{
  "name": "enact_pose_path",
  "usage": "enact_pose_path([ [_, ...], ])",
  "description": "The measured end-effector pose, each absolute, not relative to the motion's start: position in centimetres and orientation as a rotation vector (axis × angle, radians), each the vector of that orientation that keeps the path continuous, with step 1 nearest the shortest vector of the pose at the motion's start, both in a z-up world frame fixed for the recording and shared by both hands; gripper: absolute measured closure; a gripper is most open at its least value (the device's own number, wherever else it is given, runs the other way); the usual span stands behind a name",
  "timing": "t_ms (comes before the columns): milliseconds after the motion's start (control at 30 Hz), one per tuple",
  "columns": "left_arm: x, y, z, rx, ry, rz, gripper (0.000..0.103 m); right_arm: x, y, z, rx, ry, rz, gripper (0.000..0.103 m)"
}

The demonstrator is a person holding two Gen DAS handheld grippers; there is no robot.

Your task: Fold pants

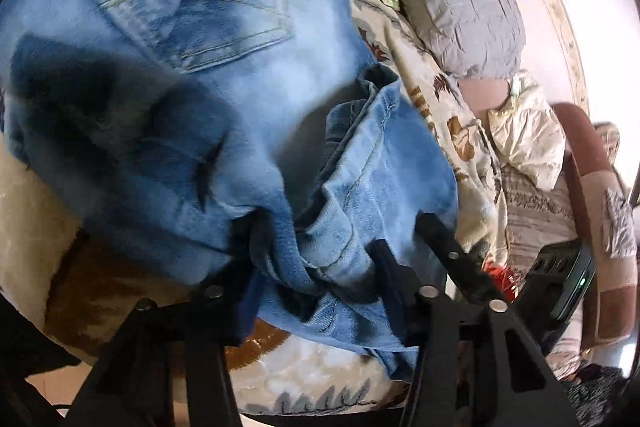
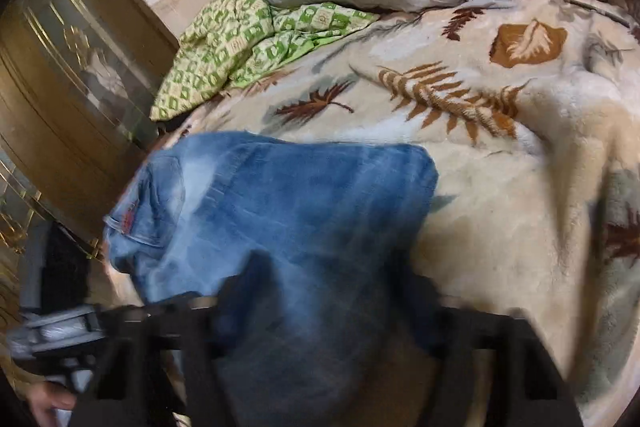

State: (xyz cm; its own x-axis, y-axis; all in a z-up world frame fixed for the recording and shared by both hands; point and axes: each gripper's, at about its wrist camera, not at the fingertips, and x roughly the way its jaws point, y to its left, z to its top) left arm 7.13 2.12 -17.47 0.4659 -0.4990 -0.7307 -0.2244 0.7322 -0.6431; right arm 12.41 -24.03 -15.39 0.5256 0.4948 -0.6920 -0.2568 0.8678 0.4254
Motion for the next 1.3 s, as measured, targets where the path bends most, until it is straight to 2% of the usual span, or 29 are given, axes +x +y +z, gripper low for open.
enact_pose_path([
  [67,7.0,2.2,-17.4,-0.793,1.097,-0.2,0.061,12.2,-24.1,-15.3,0.281,0.895,0.466,0.079],
  [167,6.4,1.7,-16.6,-0.816,1.06,-0.217,0.073,11.8,-24.3,-14.4,0.273,0.865,0.491,0.088],
  [233,6.5,1.2,-16.1,-0.832,1.031,-0.234,0.075,11.3,-24.1,-13.4,0.238,0.829,0.493,0.09],
  [400,7.8,-0.3,-16.4,-0.972,1.023,-0.286,0.075,11.8,-25.7,-10.6,0.232,0.757,0.486,0.092],
  [600,10.4,-4.5,-16.5,-0.994,1.041,-0.318,0.075,14.3,-28.2,-8.4,0.171,0.723,0.419,0.093],
  [700,11.0,-6.1,-18.0,-0.935,1.113,-0.248,0.075,16.1,-29.6,-9.8,0.175,0.799,0.371,0.093],
  [767,10.8,-6.5,-18.6,-0.898,1.098,-0.242,0.073,16.9,-30.0,-12.3,0.159,0.876,0.341,0.092],
  [800,10.7,-6.7,-18.5,-0.877,1.094,-0.245,0.072,17.2,-29.8,-13.6,0.135,0.904,0.32,0.089],
  [867,10.8,-6.9,-18.1,-0.848,1.103,-0.241,0.071,17.5,-29.9,-15.4,0.128,0.944,0.278,0.065],
  [900,10.8,-6.9,-18.0,-0.854,1.106,-0.245,0.069,17.4,-30.2,-15.7,0.144,0.944,0.255,0.059],
  [933,11.0,-6.9,-17.9,-0.867,1.105,-0.255,0.066,17.3,-30.7,-15.6,0.163,0.943,0.238,0.045],
  [967,11.0,-6.8,-17.7,-0.879,1.104,-0.261,0.052,17.1,-31.1,-15.3,0.174,0.943,0.234,0.035],
  [1000,10.7,-6.5,-17.2,-0.898,1.102,-0.265,0.029,16.9,-31.5,-14.9,0.189,0.936,0.235,0.034],
  [1033,10.4,-6.2,-16.6,-0.917,1.087,-0.277,0.017,16.4,-31.9,-14.2,0.197,0.919,0.24,0.033],
  [1067,10.1,-5.8,-16.3,-0.916,1.074,-0.279,0.001,15.8,-32.1,-13.5,0.192,0.901,0.238,0.029],
  [1167,8.8,-4.1,-14.4,-0.854,1.026,-0.294,0.0,13.9,-32.5,-11.6,0.183,0.842,0.225,0.019],
  [1300,7.5,-0.6,-13.2,-0.86,1.004,-0.293,0.0,11.3,-31.7,-8.2,0.171,0.739,0.227,0.015],
])
